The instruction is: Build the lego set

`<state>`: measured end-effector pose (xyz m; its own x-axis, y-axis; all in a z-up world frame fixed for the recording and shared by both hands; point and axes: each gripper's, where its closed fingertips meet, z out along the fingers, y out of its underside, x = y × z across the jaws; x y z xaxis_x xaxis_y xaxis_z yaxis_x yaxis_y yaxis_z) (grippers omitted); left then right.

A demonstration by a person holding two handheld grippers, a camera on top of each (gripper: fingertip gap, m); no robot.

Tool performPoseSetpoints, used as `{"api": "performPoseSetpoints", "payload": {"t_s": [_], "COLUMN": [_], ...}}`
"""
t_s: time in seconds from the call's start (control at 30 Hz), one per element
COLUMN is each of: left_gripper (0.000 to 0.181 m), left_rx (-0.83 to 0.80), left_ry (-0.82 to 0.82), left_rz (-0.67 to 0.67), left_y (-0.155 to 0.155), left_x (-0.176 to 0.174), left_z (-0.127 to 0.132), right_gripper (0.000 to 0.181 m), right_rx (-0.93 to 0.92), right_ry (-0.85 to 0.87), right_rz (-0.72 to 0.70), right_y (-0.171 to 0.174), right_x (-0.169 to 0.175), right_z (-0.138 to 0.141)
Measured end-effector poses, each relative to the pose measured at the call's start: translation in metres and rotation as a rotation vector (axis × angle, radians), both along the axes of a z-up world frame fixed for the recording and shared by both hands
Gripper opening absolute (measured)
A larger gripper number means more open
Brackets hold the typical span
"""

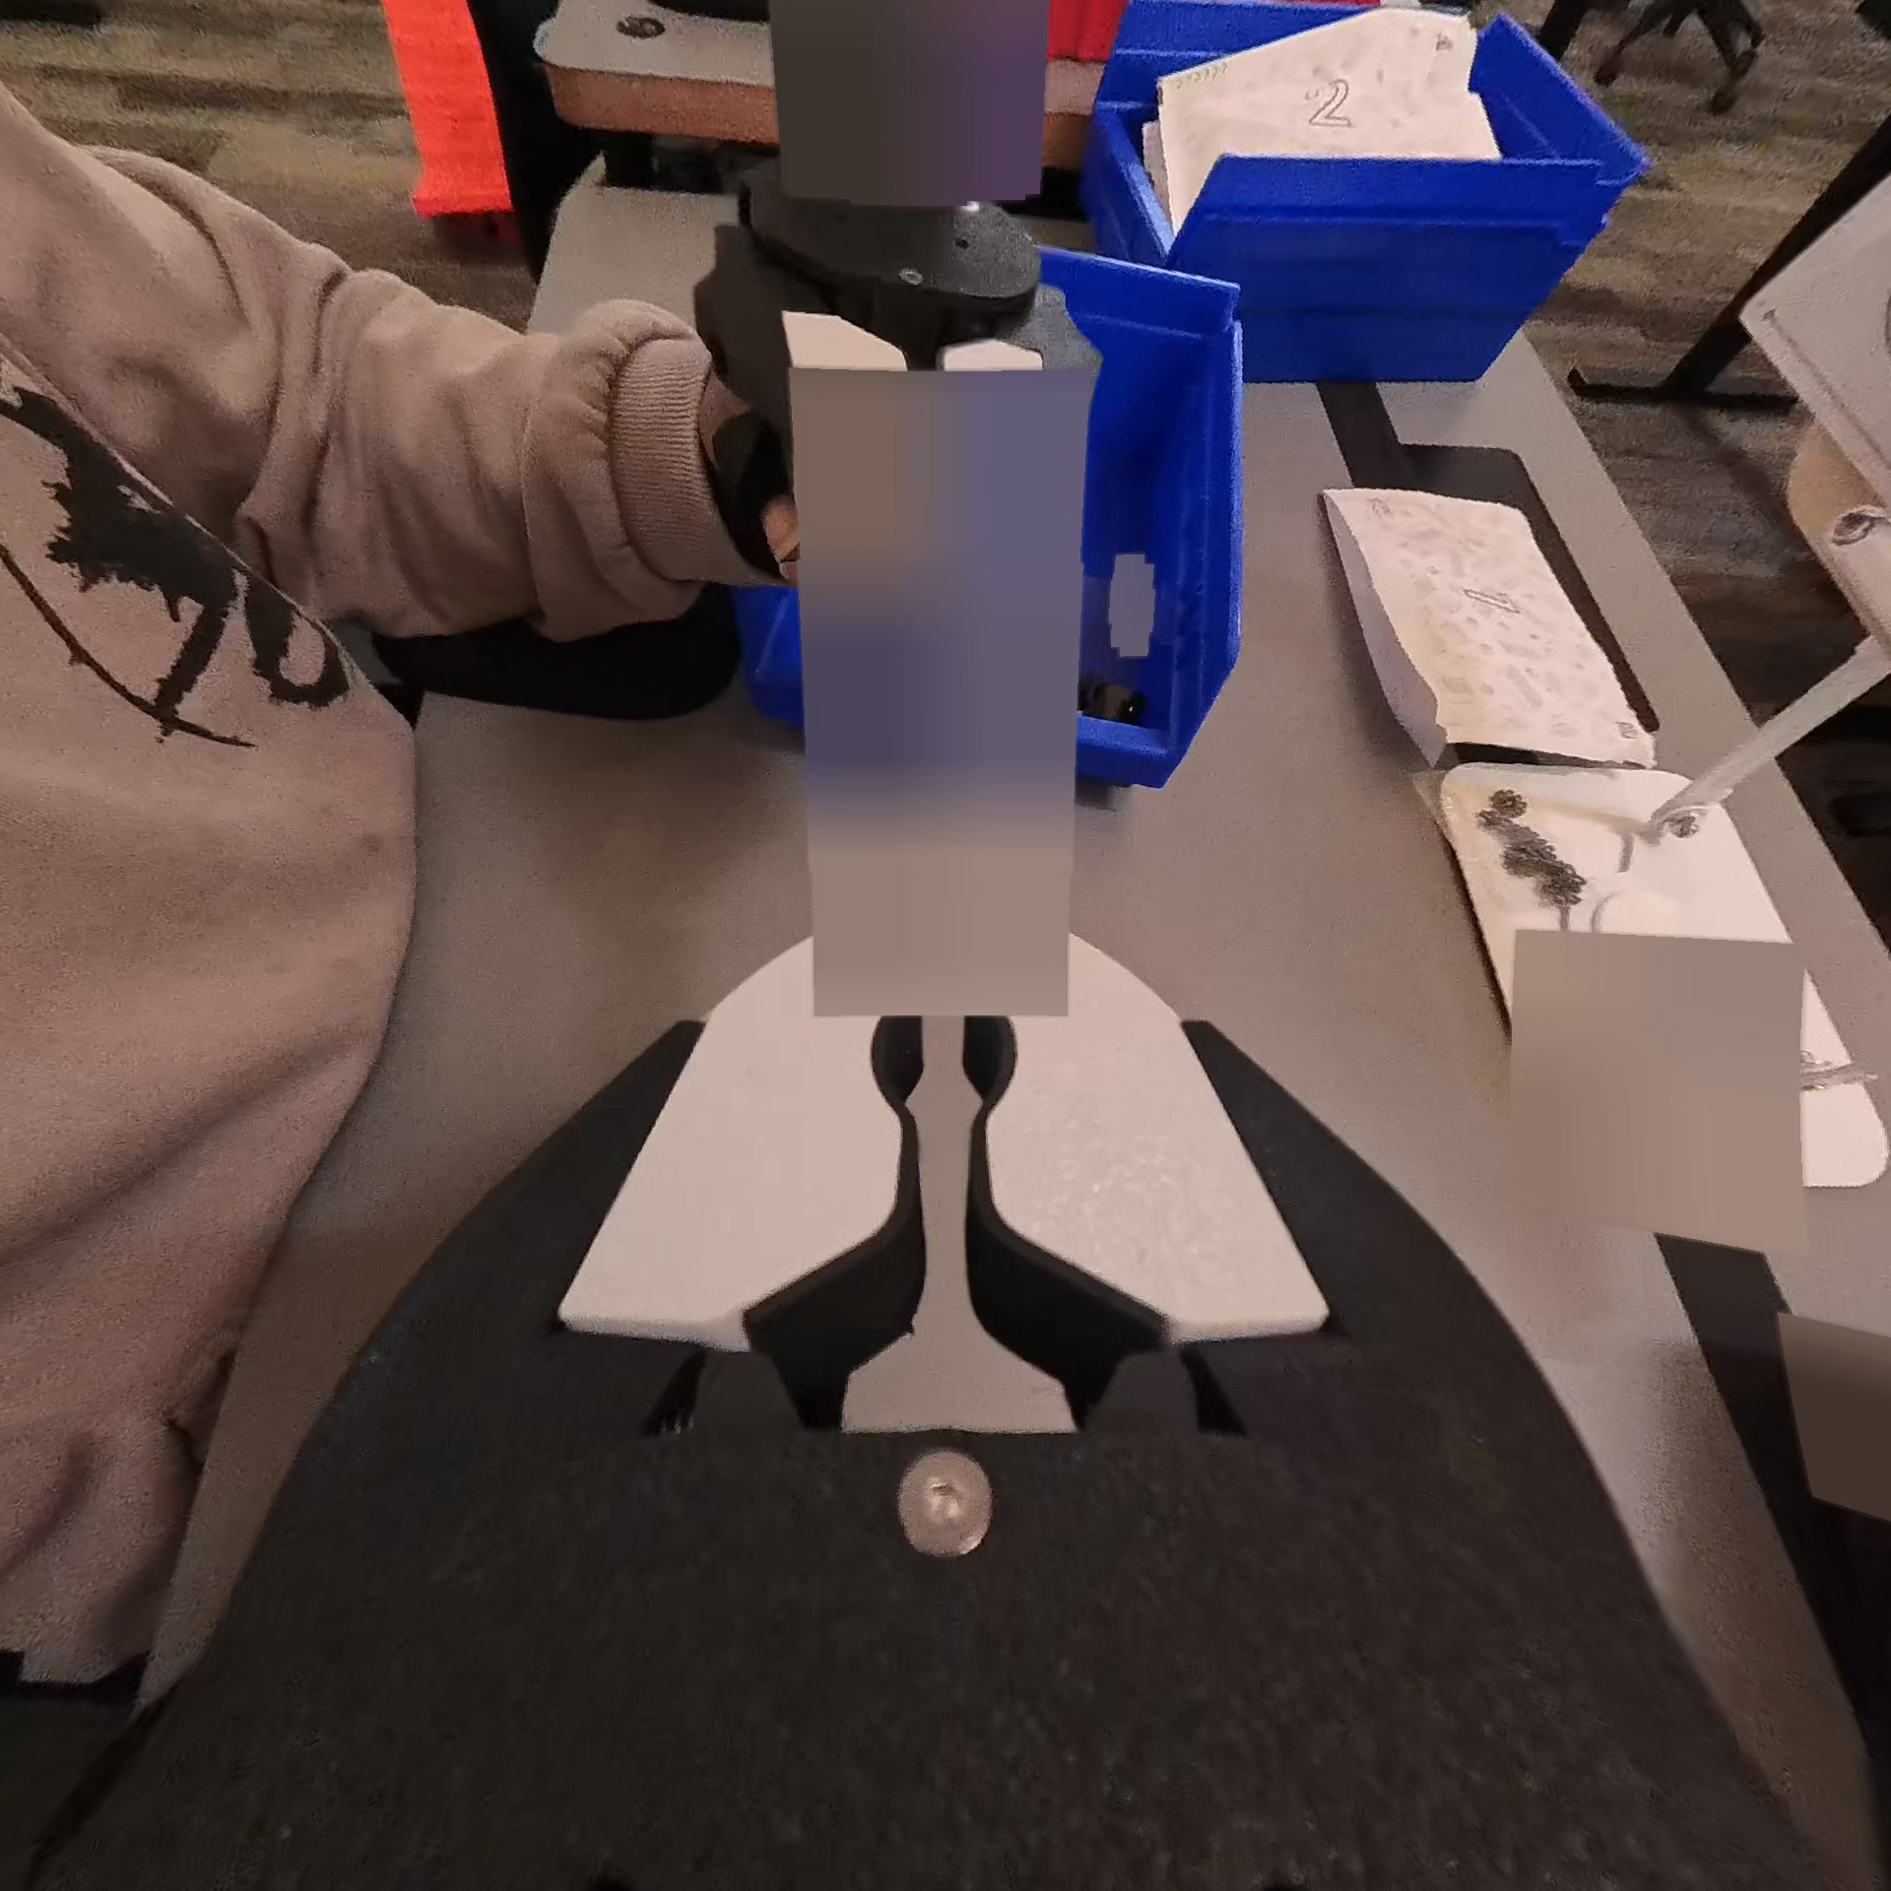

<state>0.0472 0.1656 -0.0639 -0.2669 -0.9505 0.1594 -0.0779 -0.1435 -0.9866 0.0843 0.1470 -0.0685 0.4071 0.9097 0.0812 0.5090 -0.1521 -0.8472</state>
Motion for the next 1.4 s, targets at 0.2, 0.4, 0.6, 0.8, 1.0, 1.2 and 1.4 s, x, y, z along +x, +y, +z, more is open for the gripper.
{"api": "performPoseSetpoints", "payload": {"t_s": [0.2, 0.4, 0.6, 0.8, 1.0, 1.2, 1.4], "left_gripper": [0.001, 0.001, 0.008, 0.001, 0.000, 0.001, 0.000], "left_rx": [0.064, 0.091, 0.053, 0.024, 0.041, 0.015, -0.005], "left_ry": [0.135, 0.118, 0.039, 0.122, 0.305, 0.372, 0.378], "left_rz": [-0.032, -0.028, -0.023, -0.016, -0.045, -0.094, -0.128], "left_y": [-0.010, -0.016, -0.011, -0.011, -0.017, -0.026, -0.028], "left_x": [0.006, 0.007, 0.001, 0.008, 0.012, 0.014, 0.006], "left_z": [-0.019, -0.017, -0.002, -0.012, -0.034, -0.043, -0.046], "right_gripper": [0.044, 0.000, 0.000, 0.001, 0.028, 0.006, 0.000], "right_rx": [-0.043, -0.051, -0.046, -0.055, -0.014, -0.091, -0.104], "right_ry": [-0.125, -0.152, 0.156, 0.113, -0.262, -0.612, -0.673], "right_rz": [0.061, 0.078, 0.066, 0.041, 0.126, 0.281, 0.328], "right_y": [0.000, 0.004, -0.001, -0.001, 0.004, 0.002, -0.002], "right_x": [-0.012, -0.020, -0.013, -0.006, -0.013, -0.022, -0.030], "right_z": [-0.002, -0.016, 0.009, -0.006, -0.002, -0.029, -0.033]}}
